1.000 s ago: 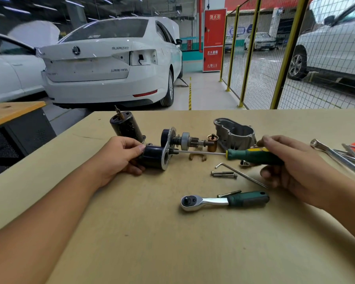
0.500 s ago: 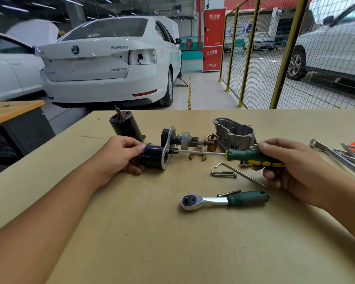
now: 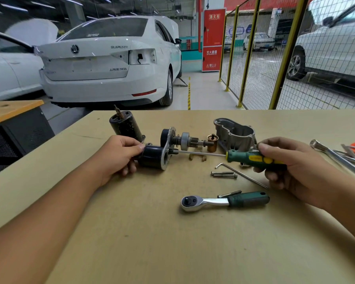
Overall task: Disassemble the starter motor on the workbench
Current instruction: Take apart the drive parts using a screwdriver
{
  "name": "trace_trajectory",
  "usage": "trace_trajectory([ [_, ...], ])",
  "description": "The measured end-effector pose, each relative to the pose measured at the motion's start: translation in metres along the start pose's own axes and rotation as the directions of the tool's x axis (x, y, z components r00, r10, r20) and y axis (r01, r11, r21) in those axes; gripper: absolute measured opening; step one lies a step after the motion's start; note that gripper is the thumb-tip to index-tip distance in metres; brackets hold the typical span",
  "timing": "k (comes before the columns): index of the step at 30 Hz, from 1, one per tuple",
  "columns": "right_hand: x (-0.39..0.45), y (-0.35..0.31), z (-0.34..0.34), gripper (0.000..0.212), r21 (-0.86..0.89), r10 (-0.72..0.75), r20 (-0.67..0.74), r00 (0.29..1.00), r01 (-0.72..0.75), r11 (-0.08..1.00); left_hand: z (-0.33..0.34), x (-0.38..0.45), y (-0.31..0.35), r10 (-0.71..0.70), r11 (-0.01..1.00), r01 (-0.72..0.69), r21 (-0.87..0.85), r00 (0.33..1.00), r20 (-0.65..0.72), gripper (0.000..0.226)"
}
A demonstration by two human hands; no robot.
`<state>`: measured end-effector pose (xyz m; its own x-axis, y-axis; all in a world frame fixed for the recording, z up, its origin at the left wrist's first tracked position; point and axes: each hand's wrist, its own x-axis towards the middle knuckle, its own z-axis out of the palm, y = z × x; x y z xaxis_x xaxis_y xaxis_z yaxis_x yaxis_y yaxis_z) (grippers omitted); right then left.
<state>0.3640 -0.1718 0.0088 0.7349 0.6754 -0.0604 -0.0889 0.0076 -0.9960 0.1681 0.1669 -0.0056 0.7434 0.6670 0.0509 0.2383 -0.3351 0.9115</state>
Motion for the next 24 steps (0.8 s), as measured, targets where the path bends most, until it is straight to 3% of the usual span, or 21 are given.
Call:
trace_trajectory([
  [4, 0.002, 0.005, -0.002, 0.044, 0.184, -0.026, -0.003, 1.000, 0.026, 0.983, 0.006, -0.004, 0.009, -0.021, 0.997, 0.029, 0.068, 0.993, -0.120, 0.023],
  [7, 0.001, 0.003, 0.003, 0.040, 0.192, 0.042, 0.018, 0.999, -0.045, 0.980, 0.013, -0.015, 0.017, 0.206, 0.902, -0.109, 0.419, 0.959, -0.194, 0.036],
  [9, 0.001, 0.003, 0.005, 0.046, 0.134, 0.091, 0.000, 0.996, -0.090, 0.987, 0.023, -0.025, 0.026, 0.358, 0.827, -0.226, 0.515, 0.918, -0.173, 0.034],
  [12, 0.002, 0.003, 0.007, 0.034, 0.139, 0.053, -0.010, 0.999, -0.051, 0.989, 0.034, -0.035, 0.037, 0.501, 0.713, -0.362, 0.601, 0.862, -0.075, 0.037],
  [14, 0.002, 0.003, 0.006, 0.029, 0.163, 0.027, -0.001, 1.000, -0.027, 0.986, 0.036, -0.037, 0.040, 0.537, 0.636, -0.405, 0.657, 0.844, 0.000, 0.034],
  [20, 0.002, 0.006, 0.005, 0.049, 0.203, -0.007, 0.026, 1.000, 0.002, 0.979, 0.044, -0.043, 0.041, 0.592, 0.436, -0.453, 0.778, 0.795, 0.131, 0.023],
  [24, 0.001, 0.003, 0.008, 0.032, 0.095, 0.009, 0.034, 0.999, -0.012, 0.995, 0.049, -0.042, 0.042, 0.590, 0.403, -0.402, 0.822, 0.801, 0.103, 0.024],
])
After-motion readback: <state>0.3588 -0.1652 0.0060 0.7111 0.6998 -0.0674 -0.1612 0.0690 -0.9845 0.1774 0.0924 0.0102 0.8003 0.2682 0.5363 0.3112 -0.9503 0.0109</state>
